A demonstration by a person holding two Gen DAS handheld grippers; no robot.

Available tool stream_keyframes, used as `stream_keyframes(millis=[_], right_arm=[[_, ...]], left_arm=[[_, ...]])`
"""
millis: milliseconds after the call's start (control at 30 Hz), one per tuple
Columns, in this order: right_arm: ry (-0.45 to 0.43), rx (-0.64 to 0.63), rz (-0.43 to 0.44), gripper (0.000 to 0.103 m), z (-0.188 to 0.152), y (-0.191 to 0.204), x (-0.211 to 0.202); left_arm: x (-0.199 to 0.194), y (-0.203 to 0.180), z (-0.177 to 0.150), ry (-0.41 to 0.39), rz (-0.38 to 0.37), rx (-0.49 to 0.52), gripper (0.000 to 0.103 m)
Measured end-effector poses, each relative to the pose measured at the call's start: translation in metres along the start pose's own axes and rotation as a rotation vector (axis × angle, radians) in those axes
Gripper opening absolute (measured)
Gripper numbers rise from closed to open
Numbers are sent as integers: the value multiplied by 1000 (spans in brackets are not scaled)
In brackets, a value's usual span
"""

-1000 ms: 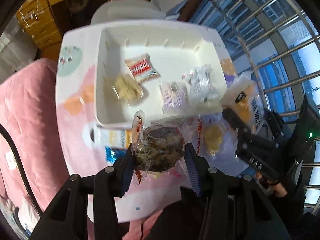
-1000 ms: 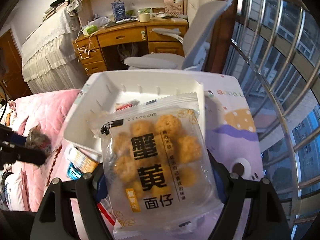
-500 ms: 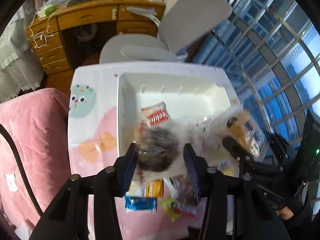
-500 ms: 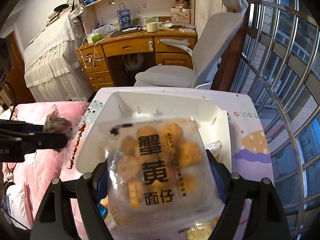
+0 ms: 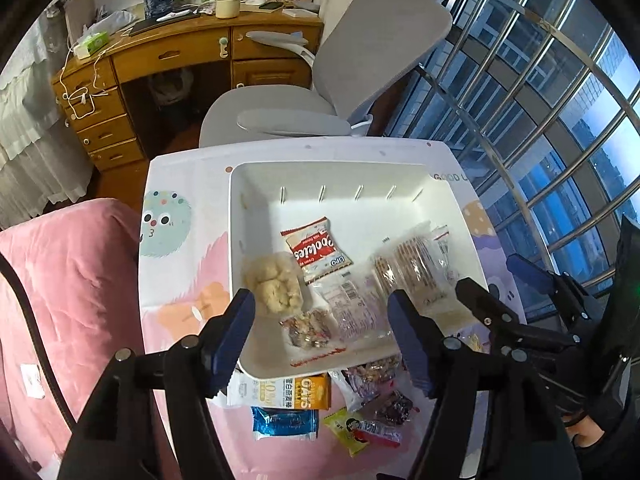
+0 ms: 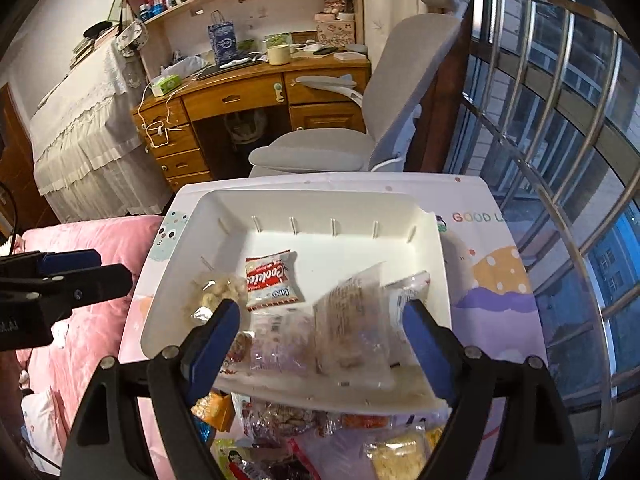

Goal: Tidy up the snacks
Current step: 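Release the cake pack and nut pastry bag into the tray with both tools, then grasp the clear crumbly pastry bag with the left tool while the right tool grasps a small yellow pack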

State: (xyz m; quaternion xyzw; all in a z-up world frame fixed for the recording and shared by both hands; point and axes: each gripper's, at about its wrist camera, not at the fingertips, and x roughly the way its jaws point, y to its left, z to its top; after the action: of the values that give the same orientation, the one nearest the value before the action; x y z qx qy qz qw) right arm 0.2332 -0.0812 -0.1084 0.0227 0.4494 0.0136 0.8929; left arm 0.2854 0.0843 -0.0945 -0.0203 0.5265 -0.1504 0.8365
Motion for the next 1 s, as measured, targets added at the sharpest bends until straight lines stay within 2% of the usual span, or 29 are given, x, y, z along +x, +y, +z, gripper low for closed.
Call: stream_keyframes(millis=[400,633,833,1000], right_arm=[[13,93,-35,85,-40,-35,-32],[23,145,-38,84,-71,-64,-54],[71,190,-26,84,-100,-90,-60],[108,167,-11,84,-120,-110,-58]], left_arm=[[-8,-12,-45,19,-28,-19,67],[-13,-33,-77,25,-32,-23,67],[-17,-56,-98,16,-33,-26,67],[-18,-76,-109,1,-34,-33,67]])
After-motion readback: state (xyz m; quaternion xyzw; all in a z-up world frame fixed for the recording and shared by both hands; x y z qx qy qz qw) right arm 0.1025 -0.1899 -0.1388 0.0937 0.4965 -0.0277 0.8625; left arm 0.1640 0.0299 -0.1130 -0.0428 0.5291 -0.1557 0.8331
